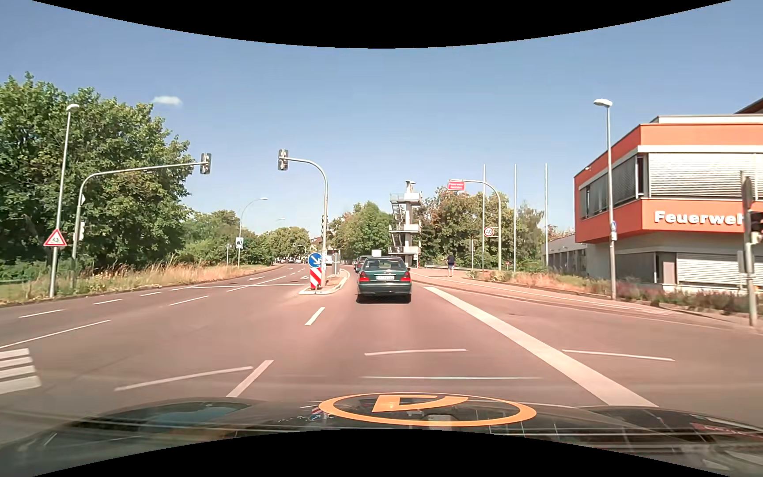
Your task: Follow the waypoints while adhering to traffic rules and regulations
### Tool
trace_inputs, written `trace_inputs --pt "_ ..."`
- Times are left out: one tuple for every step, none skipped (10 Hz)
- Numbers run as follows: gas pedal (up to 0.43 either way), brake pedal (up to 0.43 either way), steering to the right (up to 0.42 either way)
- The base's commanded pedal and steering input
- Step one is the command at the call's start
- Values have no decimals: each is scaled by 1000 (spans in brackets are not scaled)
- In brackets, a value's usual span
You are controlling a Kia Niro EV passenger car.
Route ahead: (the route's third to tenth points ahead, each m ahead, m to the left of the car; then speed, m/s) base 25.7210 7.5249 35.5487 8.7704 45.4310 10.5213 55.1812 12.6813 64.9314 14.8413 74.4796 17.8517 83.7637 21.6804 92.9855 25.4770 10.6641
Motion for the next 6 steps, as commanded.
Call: trace_inputs --pt "110 0 -29" --pt "110 0 -29" --pt "110 0 -29" --pt "110 0 -29" --pt "110 0 -29" --pt "110 0 -29"
